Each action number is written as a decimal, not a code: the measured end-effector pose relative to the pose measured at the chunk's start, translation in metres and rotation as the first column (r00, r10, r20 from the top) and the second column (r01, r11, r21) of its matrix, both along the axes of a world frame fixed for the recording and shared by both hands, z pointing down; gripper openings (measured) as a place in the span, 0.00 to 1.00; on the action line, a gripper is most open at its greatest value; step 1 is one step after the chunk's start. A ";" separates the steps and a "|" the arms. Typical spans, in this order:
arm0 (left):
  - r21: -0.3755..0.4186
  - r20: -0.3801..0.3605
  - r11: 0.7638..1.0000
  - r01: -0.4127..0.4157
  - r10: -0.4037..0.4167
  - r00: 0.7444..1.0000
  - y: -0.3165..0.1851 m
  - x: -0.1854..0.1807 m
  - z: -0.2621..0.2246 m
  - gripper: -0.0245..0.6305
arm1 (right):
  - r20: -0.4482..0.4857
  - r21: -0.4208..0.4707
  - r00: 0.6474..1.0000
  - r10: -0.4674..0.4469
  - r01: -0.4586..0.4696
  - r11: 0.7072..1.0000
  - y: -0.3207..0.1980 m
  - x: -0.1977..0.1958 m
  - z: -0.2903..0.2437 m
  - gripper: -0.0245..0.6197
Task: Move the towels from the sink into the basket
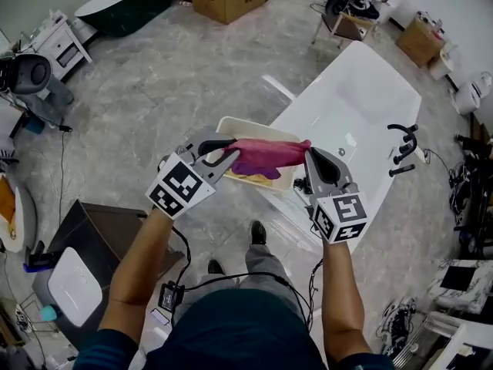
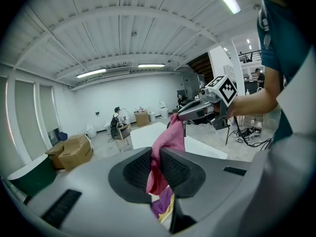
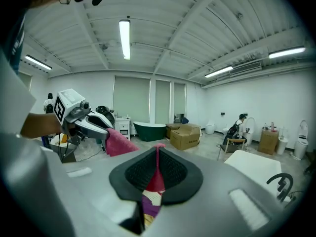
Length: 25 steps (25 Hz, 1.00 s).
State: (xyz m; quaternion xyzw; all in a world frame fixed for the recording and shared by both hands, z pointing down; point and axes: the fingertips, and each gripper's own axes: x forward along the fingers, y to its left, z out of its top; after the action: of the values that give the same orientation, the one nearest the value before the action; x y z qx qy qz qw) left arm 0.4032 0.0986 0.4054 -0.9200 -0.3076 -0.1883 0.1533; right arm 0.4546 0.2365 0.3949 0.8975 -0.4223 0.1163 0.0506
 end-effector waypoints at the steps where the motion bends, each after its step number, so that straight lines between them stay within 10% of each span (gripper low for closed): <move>1: -0.002 0.009 1.000 -0.001 0.001 1.000 0.001 0.009 0.007 0.11 | 0.009 -0.008 1.000 -0.001 0.001 1.000 0.001 0.009 0.007 0.08; 25: 0.000 0.206 0.996 0.085 -0.083 0.975 -0.036 0.112 0.173 0.11 | 0.198 -0.069 0.980 -0.028 0.043 0.997 -0.037 0.115 0.179 0.08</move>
State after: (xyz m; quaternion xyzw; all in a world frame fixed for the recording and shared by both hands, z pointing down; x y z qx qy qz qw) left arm 0.5151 0.0630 0.5785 -0.9085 -0.2834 -0.2873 0.1085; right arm 0.5697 0.1995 0.5743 0.8715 -0.4366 0.2189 0.0434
